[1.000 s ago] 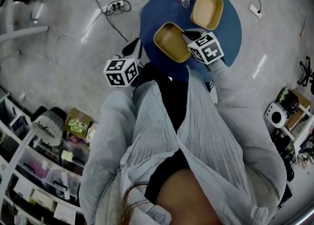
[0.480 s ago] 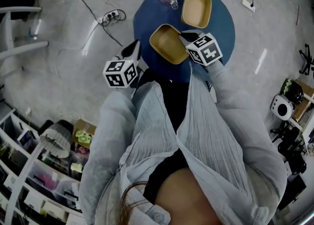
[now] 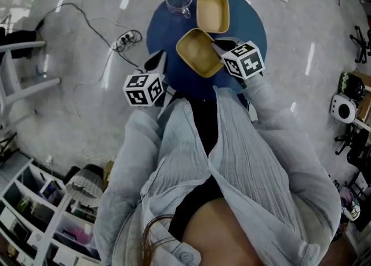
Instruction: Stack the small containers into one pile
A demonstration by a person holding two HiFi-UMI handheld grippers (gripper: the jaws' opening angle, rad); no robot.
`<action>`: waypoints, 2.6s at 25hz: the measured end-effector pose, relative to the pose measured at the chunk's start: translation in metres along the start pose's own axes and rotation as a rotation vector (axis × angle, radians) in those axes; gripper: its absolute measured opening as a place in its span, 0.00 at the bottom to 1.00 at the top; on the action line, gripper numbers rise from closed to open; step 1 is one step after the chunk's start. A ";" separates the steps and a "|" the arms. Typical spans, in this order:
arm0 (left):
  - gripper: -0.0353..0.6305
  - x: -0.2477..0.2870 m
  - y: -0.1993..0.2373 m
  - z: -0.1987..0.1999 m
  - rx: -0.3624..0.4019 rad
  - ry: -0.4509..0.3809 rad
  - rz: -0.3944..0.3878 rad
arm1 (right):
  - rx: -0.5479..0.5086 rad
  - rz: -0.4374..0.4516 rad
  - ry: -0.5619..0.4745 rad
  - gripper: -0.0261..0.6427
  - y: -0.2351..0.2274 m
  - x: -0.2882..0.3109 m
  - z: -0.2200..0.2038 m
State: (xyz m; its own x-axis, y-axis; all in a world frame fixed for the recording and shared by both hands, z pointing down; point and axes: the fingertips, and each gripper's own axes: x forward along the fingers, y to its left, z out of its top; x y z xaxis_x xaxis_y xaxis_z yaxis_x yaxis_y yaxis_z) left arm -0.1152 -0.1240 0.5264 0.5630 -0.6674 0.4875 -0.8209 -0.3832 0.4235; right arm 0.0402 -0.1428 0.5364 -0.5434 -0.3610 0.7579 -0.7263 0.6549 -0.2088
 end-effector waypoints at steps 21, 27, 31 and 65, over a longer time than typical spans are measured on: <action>0.07 0.037 -0.046 0.002 0.096 0.083 -0.142 | 0.199 -0.143 -0.057 0.06 -0.041 -0.052 -0.044; 0.07 0.044 -0.048 0.019 0.079 0.044 -0.133 | 0.301 -0.157 -0.116 0.06 -0.057 -0.057 -0.026; 0.07 0.050 -0.050 0.029 0.088 0.027 -0.144 | 0.387 -0.160 -0.174 0.06 -0.074 -0.059 -0.005; 0.07 0.054 -0.029 0.038 0.021 -0.003 -0.076 | 0.653 -0.284 -0.268 0.06 -0.139 -0.004 0.043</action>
State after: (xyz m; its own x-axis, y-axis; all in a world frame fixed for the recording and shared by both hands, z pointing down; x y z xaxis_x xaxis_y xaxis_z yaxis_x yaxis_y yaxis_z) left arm -0.0643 -0.1730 0.5112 0.6238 -0.6374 0.4524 -0.7775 -0.4464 0.4430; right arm 0.1257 -0.2612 0.5355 -0.3211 -0.6607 0.6785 -0.9100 0.0169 -0.4143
